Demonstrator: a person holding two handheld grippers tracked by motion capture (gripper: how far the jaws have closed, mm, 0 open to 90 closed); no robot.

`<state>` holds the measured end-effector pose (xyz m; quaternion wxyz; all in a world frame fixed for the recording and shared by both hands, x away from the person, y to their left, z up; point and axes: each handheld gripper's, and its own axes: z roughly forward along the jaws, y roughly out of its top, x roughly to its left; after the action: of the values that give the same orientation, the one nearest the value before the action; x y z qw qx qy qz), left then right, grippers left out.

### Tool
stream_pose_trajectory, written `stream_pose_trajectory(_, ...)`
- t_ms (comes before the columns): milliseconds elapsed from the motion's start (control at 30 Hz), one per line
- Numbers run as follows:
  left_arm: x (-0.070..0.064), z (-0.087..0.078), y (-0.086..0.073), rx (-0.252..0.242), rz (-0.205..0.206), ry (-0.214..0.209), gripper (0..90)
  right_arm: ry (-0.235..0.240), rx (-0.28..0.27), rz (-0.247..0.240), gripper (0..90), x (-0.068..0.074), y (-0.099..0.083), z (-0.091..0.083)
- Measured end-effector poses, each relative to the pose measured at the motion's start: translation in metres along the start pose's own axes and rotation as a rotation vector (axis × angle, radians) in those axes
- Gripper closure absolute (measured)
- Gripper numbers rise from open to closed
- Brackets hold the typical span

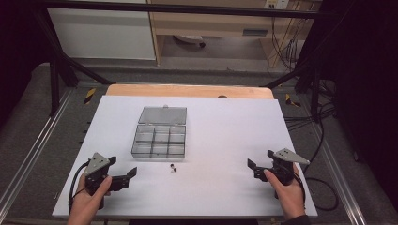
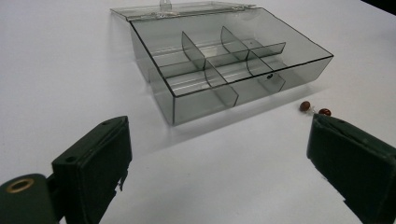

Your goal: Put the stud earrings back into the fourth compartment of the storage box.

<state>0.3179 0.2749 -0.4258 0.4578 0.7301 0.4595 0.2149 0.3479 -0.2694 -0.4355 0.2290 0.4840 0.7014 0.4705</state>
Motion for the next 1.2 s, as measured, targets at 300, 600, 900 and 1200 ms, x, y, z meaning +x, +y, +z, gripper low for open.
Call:
stream_pose_trajectory(300,0.003,-0.001,0.0,-0.001,-0.007,0.003,7.2,0.005,0.015,0.001,7.2,0.008,0.0,0.0)
stream_pose_trajectory(600,0.003,0.0,-0.001,0.011,-0.002,0.004,7.1,0.115,0.095,-0.047,11.0,0.035,0.0,0.008)
stream_pose_trajectory(900,0.003,0.001,-0.002,0.025,0.005,0.001,7.2,0.198,0.176,-0.119,17.4,0.075,0.006,0.021)
stream_pose_trajectory(1200,0.002,0.002,-0.002,0.038,0.026,-0.009,7.5,0.238,0.221,-0.146,30.8,0.103,0.009,0.038)
